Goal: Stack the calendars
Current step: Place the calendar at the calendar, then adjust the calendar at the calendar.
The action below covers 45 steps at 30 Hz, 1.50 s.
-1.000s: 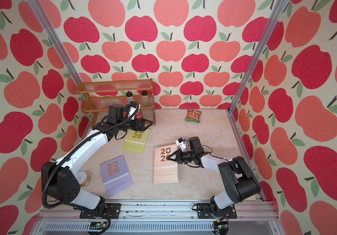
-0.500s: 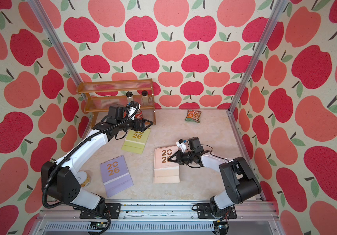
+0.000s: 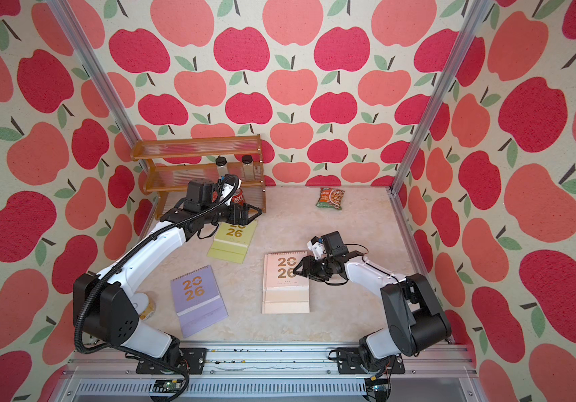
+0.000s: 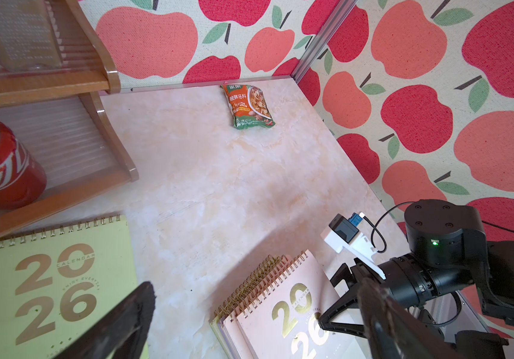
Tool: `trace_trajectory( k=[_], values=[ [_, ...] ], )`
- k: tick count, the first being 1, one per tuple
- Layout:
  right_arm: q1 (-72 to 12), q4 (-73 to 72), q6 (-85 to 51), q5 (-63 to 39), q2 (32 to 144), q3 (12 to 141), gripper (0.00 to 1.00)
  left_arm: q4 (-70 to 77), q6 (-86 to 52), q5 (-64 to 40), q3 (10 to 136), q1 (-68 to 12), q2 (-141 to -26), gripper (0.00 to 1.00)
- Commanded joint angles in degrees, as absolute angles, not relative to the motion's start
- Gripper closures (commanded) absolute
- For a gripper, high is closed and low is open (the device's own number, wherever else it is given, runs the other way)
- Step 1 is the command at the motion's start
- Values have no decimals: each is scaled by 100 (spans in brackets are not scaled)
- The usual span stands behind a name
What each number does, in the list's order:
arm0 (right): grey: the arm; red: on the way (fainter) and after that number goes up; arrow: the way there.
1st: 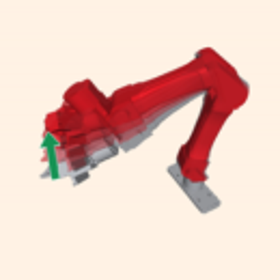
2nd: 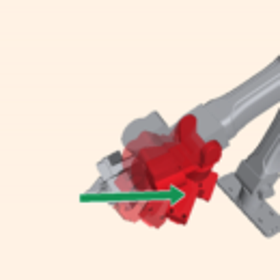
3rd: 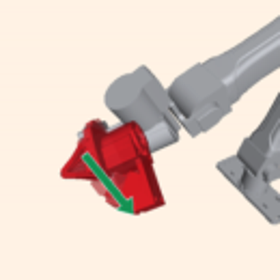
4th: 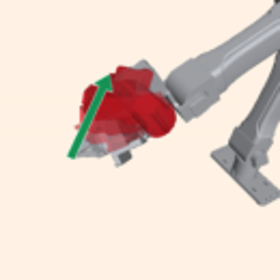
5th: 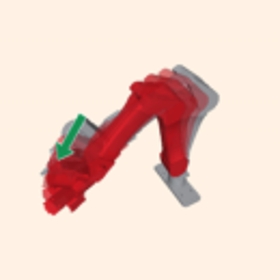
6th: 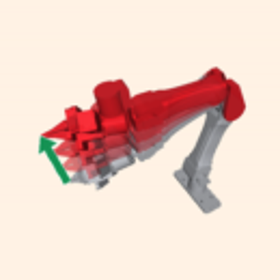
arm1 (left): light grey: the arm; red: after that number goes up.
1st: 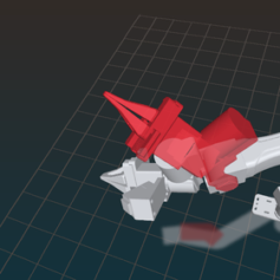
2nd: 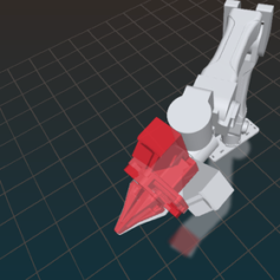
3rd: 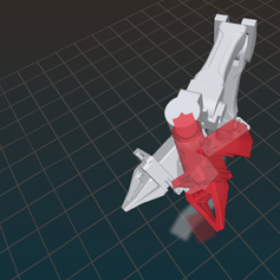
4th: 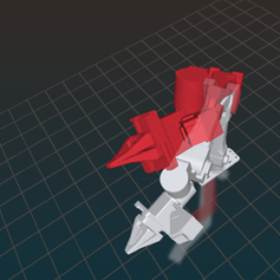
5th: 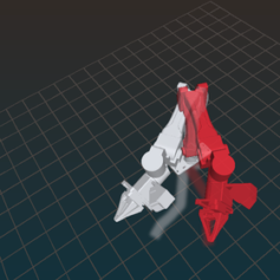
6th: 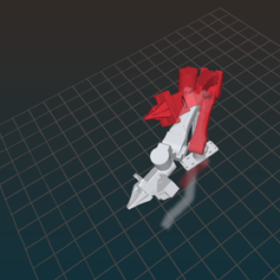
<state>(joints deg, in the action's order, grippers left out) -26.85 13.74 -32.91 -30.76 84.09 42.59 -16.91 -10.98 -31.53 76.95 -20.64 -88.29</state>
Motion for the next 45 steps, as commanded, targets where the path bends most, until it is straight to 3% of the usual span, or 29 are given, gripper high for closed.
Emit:
trace_trajectory(
  k=[1, 19, 45],
  values=[
    [-2652, 2178, -3013, -2452, 8262, 4497, 46, -1591, -1143, -3252, 7745, -2028, -8888, 1],
    [-3039, 2628, -2949, -1843, 8178, 4844, 46, -1565, -1143, -3323, 7734, -2030, -8923, 1],
    [-3245, 2549, -2997, -1725, 8438, 5087, 47, -1757, -1319, -3261, 7458, -2035, -8922, 1]
  ],
)
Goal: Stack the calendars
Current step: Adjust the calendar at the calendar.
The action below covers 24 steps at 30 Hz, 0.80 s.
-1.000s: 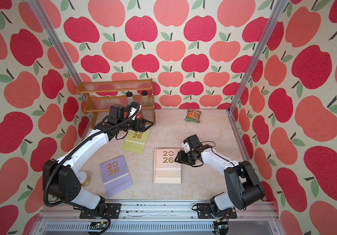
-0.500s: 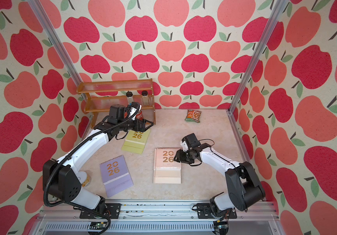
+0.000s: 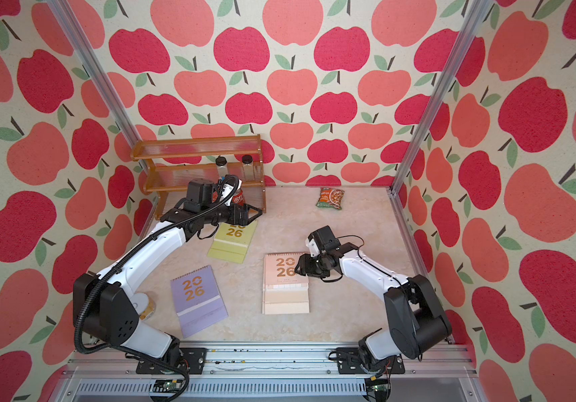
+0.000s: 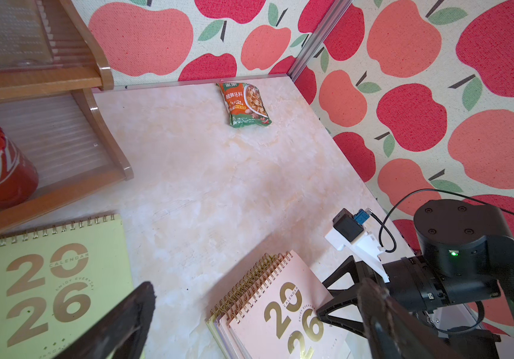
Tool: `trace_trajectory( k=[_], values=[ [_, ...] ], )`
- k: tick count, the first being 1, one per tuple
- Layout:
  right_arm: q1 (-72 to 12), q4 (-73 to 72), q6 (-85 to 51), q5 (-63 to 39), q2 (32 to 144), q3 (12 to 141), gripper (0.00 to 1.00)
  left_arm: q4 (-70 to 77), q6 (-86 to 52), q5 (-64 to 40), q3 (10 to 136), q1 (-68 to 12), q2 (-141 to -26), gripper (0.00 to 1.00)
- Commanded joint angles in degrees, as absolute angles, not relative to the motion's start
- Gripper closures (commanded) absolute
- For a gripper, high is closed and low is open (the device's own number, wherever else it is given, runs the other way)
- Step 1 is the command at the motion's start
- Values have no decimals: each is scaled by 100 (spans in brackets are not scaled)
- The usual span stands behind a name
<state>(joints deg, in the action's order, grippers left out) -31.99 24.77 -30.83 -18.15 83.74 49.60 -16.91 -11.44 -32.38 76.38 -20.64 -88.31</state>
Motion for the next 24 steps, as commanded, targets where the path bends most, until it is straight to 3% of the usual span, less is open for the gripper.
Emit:
trace_trajectory(
  k=[1, 14, 24],
  values=[
    [-3248, 2564, -2997, -1690, 8412, 5080, 47, -1767, -1367, -3254, 7363, -2054, -8908, 0],
    [-3325, 2727, -3122, -1522, 8051, 4702, 45, -1778, -1902, -2975, 6135, -2598, -8569, 0],
    [-3654, 2610, -3282, -1362, 8059, 4632, 47, -1714, -1995, -2963, 6029, -2611, -8621, 0]
  ],
)
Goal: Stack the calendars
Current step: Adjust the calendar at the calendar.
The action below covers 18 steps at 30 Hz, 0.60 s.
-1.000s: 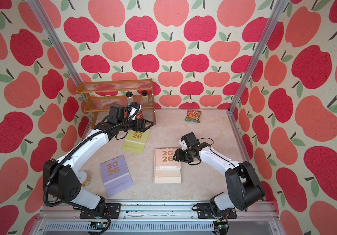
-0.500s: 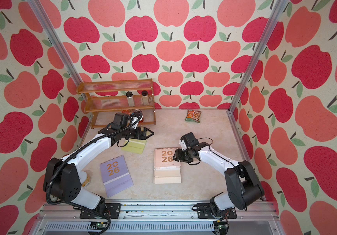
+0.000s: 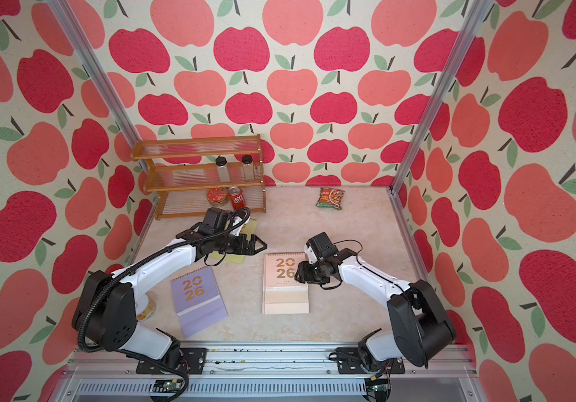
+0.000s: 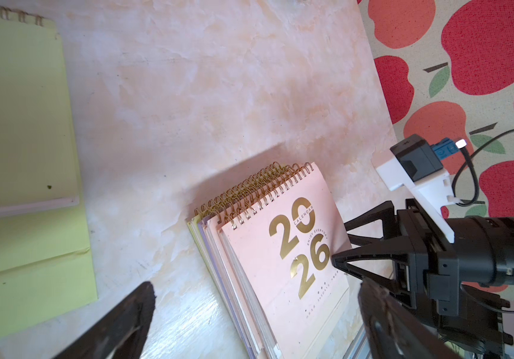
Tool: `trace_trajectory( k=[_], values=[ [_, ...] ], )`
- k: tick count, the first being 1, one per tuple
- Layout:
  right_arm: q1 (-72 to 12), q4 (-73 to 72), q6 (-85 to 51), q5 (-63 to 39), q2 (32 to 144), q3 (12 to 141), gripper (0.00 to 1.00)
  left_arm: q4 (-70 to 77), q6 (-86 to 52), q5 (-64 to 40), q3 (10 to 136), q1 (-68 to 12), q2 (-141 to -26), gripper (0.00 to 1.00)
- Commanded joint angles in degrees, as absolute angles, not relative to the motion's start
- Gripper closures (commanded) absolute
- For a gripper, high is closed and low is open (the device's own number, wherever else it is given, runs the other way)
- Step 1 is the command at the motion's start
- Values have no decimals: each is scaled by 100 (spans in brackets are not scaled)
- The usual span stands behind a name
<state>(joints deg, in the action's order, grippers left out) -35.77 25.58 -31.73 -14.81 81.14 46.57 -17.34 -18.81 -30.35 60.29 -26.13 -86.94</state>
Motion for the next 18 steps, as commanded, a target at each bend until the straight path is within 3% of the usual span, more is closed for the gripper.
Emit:
trace_trajectory(
  k=[1, 18],
  values=[
    [-3668, 2611, -3287, -1354, 8070, 4653, 48, -1706, -1993, -2966, 6029, -2610, -8631, 1],
    [-3494, 2724, -3120, -1310, 8145, 4871, 48, -1731, -1960, -2919, 6020, -2619, -8618, 0]
  ],
)
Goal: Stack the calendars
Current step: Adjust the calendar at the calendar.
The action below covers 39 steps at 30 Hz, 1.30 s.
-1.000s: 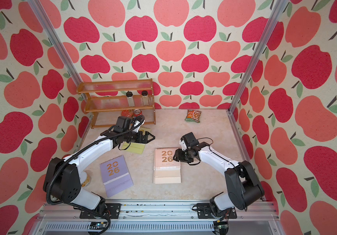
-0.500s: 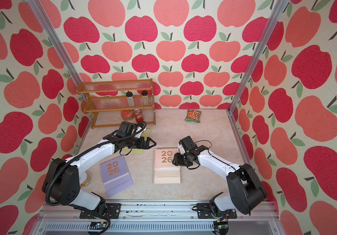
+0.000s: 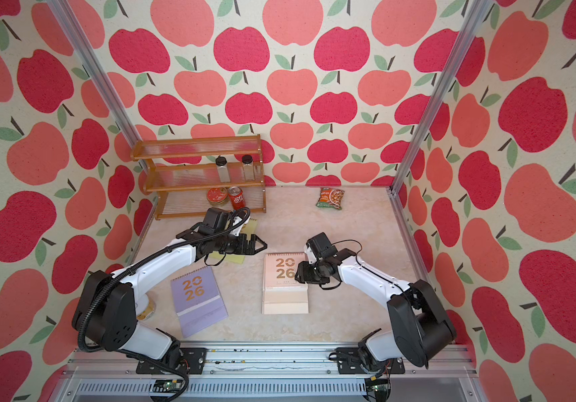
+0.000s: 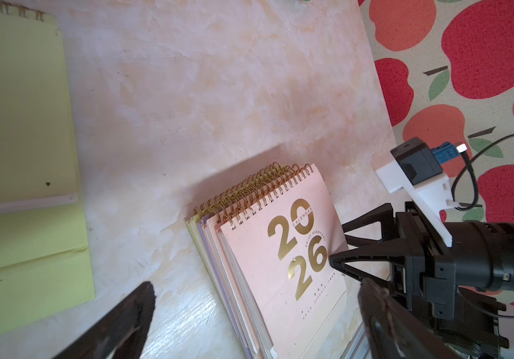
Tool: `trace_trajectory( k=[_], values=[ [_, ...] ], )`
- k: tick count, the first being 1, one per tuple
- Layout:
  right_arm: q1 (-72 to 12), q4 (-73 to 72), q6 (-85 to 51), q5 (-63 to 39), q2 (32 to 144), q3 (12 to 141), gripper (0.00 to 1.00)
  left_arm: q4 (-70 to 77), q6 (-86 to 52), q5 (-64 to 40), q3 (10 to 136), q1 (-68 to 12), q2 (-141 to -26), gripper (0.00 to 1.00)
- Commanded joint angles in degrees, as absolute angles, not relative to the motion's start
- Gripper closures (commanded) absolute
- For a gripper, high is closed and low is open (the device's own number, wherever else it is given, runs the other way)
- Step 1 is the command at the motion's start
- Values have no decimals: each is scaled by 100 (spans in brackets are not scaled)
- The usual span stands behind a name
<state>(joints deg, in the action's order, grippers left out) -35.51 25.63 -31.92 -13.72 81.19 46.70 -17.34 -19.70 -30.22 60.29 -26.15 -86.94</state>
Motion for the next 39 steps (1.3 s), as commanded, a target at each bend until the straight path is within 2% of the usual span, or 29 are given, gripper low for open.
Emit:
trace_trajectory(
  k=[1, 12, 25, 39],
  values=[
    [-3498, 2725, -3103, -1301, 8180, 4894, 48, -1731, -1953, -2922, 6021, -2615, -8610, 1],
    [-3532, 2695, -3051, -1388, 8370, 5040, 53, -1758, -1941, -2927, 6047, -2571, -8606, 1],
    [-3638, 2750, -3107, -1304, 8407, 5067, 53, -1758, -1934, -2949, 6025, -2561, -8604, 1],
    [-3746, 2822, -3348, -1278, 7944, 4548, 50, -1740, -1909, -2954, 5999, -2527, -8603, 0]
  ],
)
